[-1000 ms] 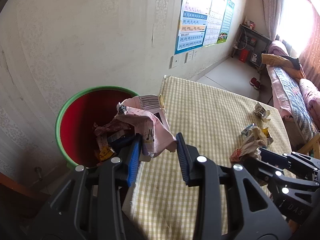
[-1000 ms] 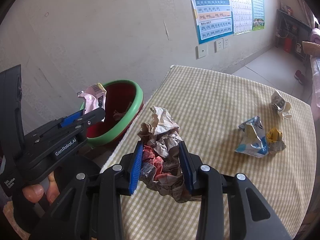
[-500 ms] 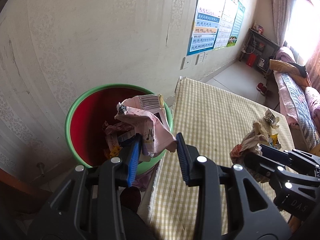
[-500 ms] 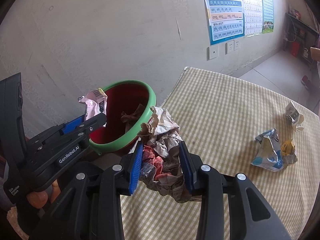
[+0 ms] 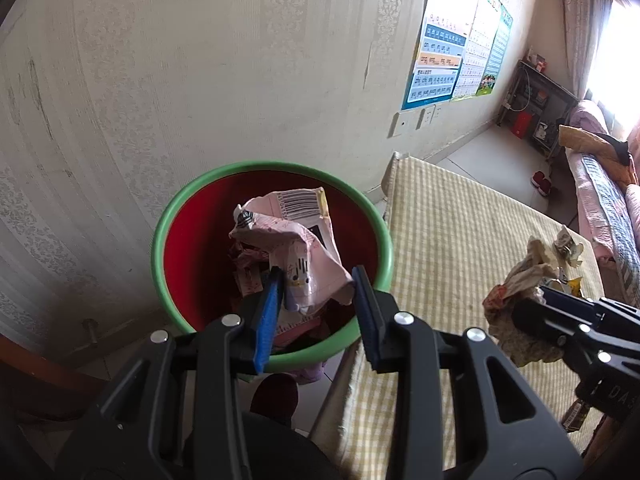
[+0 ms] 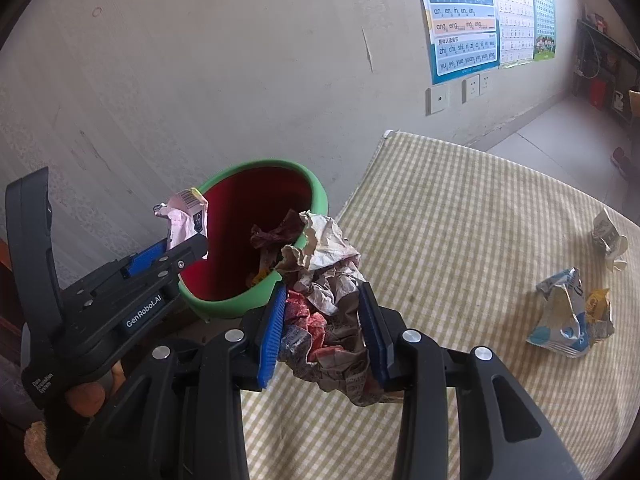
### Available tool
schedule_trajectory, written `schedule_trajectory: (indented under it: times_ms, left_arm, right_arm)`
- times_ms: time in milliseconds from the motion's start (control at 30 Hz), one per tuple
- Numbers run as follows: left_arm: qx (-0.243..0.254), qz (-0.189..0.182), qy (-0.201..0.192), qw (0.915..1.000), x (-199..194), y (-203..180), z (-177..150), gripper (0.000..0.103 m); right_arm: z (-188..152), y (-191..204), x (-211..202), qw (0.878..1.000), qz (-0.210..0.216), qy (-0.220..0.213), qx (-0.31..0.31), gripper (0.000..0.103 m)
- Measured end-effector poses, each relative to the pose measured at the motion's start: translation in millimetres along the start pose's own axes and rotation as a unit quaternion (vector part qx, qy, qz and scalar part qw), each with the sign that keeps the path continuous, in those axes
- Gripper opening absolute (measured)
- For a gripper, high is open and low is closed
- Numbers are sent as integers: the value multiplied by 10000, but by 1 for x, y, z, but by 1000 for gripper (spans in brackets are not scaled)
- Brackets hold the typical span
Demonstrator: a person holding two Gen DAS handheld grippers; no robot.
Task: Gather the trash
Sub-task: 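Carry the pink-white wrapper over the bin with left tool while right carries paper wad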
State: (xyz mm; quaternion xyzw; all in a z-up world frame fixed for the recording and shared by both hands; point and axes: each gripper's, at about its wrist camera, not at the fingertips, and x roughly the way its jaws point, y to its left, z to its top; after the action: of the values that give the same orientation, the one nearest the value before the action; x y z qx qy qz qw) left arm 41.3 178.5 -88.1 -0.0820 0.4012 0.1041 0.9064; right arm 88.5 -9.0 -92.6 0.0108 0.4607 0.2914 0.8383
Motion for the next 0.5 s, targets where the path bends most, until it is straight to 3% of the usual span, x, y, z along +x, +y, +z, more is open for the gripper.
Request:
schedule_trajectory:
  times_ms: [500]
  left_arm:
    - [8,264,-15,9996,12,25,18,34]
  right_arm:
    - [26,15,10,9995,282,-140,17,37]
